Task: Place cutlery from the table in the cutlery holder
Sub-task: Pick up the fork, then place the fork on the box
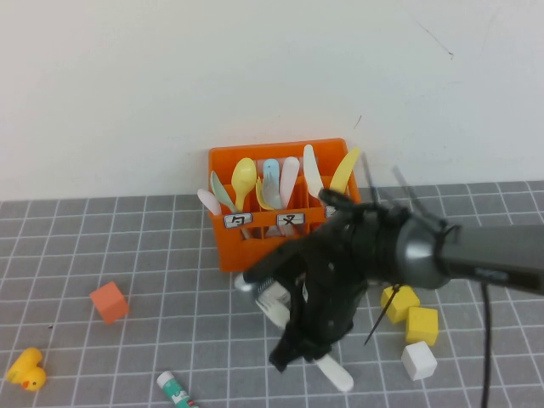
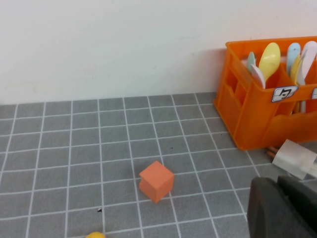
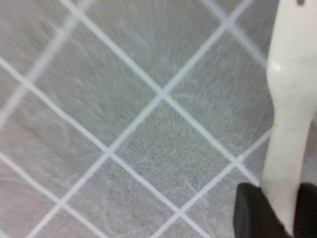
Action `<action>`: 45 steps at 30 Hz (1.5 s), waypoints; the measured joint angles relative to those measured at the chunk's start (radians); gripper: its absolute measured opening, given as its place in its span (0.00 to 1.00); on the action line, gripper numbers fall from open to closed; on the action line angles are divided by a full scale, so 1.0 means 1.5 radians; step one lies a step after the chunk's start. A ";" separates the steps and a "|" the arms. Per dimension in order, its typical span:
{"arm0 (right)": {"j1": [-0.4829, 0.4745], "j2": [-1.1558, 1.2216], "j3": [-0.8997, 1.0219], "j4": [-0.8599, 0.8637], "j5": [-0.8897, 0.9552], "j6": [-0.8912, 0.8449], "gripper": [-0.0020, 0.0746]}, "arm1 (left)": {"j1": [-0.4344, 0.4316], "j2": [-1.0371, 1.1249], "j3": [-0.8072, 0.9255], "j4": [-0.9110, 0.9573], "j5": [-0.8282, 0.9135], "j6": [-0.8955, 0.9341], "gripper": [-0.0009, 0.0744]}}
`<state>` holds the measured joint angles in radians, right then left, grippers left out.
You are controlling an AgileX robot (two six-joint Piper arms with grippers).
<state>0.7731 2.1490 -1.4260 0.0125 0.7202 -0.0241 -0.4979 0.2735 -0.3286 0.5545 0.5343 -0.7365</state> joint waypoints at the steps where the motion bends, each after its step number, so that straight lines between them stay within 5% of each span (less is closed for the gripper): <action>1: 0.000 -0.012 -0.001 0.000 0.000 -0.003 0.23 | 0.000 0.000 0.000 0.000 -0.002 0.000 0.01; 17: 0.000 -0.207 -0.013 0.041 -0.034 -0.091 0.23 | 0.000 0.000 0.000 0.000 -0.005 -0.001 0.01; 30: -0.001 -0.246 -0.013 -0.038 -0.336 -0.132 0.23 | 0.000 0.000 0.000 0.000 -0.006 -0.001 0.01; 45: -0.069 -0.128 -0.013 0.020 -0.590 -0.104 0.23 | 0.000 0.000 0.000 0.000 -0.006 0.000 0.01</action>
<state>0.6691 1.9573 -1.4454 0.0429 -0.1650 -0.1804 -0.4979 0.2735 -0.3286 0.5545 0.5246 -0.7366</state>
